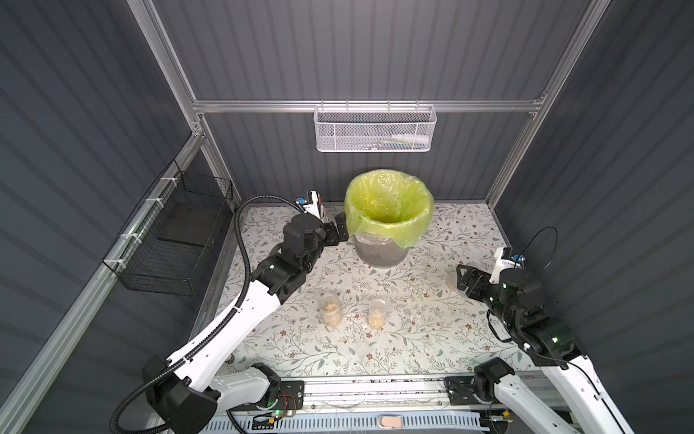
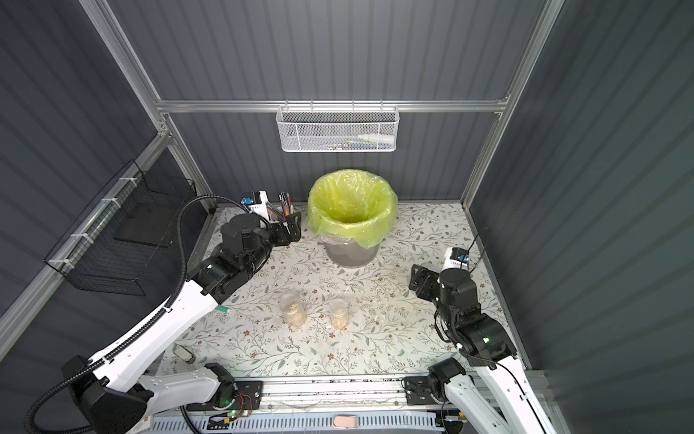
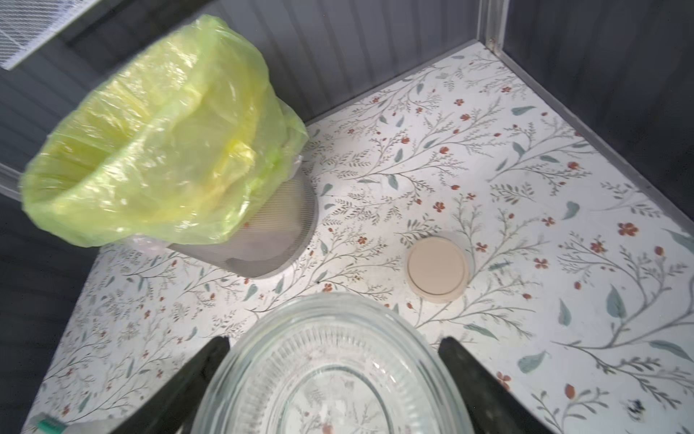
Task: Empty expired oatmeal from jars
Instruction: Place the jar at the center of the board.
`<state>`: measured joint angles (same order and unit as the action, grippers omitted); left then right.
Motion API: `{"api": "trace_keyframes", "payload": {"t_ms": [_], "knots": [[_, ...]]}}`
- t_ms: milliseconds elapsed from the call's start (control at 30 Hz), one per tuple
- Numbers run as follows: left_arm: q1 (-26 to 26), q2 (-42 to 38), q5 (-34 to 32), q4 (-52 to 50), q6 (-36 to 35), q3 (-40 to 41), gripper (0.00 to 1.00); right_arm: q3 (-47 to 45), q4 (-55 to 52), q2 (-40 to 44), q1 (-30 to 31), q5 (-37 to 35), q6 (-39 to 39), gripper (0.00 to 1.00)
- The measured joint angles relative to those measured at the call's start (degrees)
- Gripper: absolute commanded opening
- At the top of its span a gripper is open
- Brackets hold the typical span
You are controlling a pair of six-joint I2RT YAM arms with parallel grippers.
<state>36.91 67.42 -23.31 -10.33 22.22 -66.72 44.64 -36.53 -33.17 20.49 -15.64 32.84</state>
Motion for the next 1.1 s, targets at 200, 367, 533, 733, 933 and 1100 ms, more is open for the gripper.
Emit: {"api": "trace_keyframes", "payload": {"t_ms": [200, 367, 533, 733, 933, 1100], "knots": [[0.0, -3.6, -3.6, -0.2, 0.5, 6.0, 1.0, -7.8, -0.1, 0.9, 3.1, -3.8, 1.4, 0.53], [0.0, -9.2, -5.3, -0.1, 3.1, 15.2, 1.0, -11.5, 1.8, -0.3, 5.6, -5.4, 1.7, 0.53], [0.0, -10.1, -6.9, -0.9, 3.5, 16.5, 1.0, -13.7, 8.7, -6.1, 7.5, -8.6, 1.2, 0.54], [0.0, -12.5, -8.1, 1.1, 5.2, 21.7, 1.0, -18.1, 24.1, -15.9, 8.4, -13.2, -0.9, 0.54], [0.0, -11.6, -8.2, 4.6, 6.0, 27.0, 1.0, -19.0, 38.8, -27.6, 8.5, -15.5, -3.0, 0.54], [0.0, -9.6, -8.1, 7.1, 6.1, 27.2, 1.0, -18.8, 47.7, -35.2, 8.3, -16.3, -5.5, 0.55]]}}
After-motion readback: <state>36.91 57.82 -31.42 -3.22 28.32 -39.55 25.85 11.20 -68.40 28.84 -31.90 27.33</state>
